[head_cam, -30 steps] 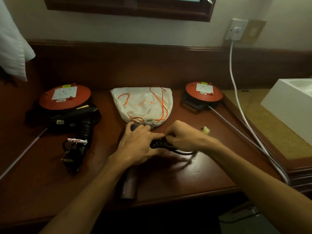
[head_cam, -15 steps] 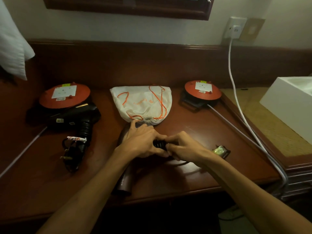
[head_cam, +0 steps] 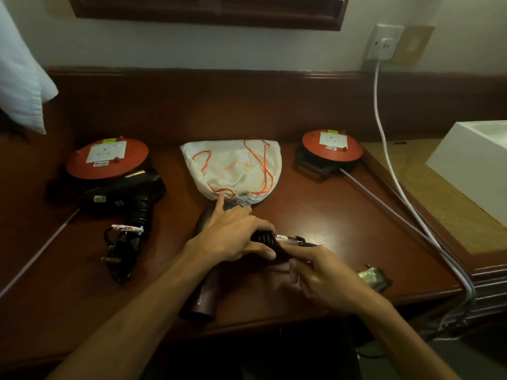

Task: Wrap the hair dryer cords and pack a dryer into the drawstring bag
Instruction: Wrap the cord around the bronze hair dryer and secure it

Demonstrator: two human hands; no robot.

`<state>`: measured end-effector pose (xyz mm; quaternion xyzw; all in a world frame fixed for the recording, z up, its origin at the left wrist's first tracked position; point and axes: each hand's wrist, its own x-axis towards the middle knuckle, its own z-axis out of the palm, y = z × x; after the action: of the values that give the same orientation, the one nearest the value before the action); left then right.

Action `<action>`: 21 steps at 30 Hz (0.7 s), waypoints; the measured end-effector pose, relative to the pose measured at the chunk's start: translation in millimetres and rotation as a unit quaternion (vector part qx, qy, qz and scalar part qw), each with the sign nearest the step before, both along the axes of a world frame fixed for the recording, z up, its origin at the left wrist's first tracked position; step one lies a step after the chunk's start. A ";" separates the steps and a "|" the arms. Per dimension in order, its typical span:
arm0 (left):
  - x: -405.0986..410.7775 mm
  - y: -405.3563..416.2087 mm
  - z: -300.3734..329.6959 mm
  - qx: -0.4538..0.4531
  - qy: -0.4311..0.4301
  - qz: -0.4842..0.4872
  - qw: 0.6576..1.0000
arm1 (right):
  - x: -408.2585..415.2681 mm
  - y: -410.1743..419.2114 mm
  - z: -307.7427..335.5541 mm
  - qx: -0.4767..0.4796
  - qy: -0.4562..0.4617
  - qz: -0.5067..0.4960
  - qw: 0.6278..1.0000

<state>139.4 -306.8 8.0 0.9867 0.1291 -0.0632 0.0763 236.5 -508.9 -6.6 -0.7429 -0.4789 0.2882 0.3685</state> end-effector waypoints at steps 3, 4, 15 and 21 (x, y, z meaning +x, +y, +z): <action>-0.6 0.7 -2.1 0.029 0.009 -0.029 0.999 | -4.3 -1.7 -21.4 0.006 -0.010 0.004 1.000; -0.5 1.6 -2.3 0.035 0.022 -0.041 0.998 | -4.3 -1.2 -26.3 0.010 -0.005 -0.002 1.000; -5.9 8.2 1.0 0.000 -0.036 -0.031 0.999 | -23.8 4.4 -46.2 0.174 -0.101 -0.100 0.974; -18.0 32.8 7.2 -0.174 -0.158 0.039 0.971 | -16.1 17.6 -18.1 0.134 -0.111 -0.067 0.982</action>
<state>121.4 -274.0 15.1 0.9499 0.1406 0.0748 0.2691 220.4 -491.2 -24.7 -0.7445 -0.5004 0.1114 0.4277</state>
